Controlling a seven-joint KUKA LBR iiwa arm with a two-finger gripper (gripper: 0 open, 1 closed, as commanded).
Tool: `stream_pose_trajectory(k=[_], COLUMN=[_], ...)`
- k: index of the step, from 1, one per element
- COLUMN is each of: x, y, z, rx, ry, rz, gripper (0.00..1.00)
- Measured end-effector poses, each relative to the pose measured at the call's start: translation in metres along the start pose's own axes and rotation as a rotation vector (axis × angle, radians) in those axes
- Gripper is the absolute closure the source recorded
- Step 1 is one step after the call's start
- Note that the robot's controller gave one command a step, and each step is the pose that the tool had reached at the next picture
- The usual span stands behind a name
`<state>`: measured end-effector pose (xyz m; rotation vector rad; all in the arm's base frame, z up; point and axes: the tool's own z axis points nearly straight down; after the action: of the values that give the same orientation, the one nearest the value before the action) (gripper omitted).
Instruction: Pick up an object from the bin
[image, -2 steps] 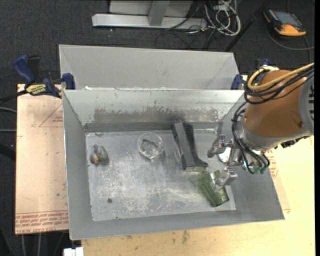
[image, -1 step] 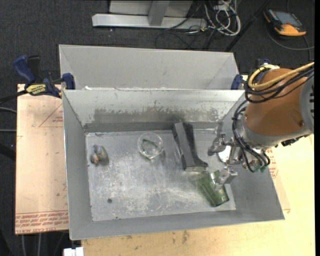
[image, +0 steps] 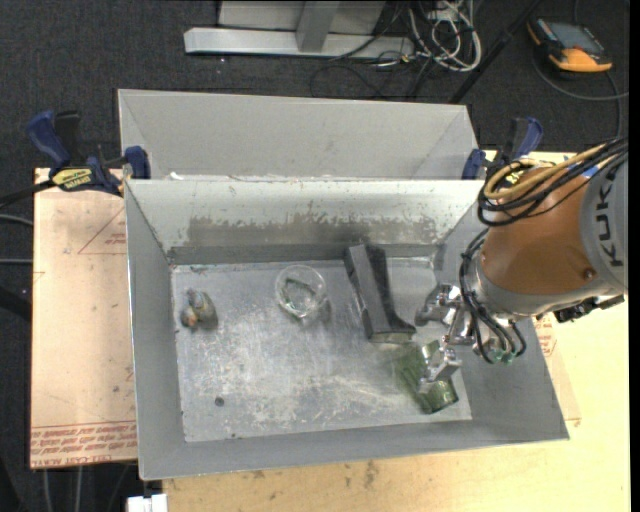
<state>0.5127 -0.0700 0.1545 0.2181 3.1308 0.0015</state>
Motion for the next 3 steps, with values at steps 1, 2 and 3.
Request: stream_pose_trajectory(k=[1,2,3], x=[0.011,0.014,0.017], y=[-0.028,-0.039,-0.036], z=[0.030,0.038,0.059], rx=[0.001,0.000,0.001], ry=[0.002,0.003,0.004], rz=[0.329,0.109,0.375], gripper=[0.00,0.00,0.00])
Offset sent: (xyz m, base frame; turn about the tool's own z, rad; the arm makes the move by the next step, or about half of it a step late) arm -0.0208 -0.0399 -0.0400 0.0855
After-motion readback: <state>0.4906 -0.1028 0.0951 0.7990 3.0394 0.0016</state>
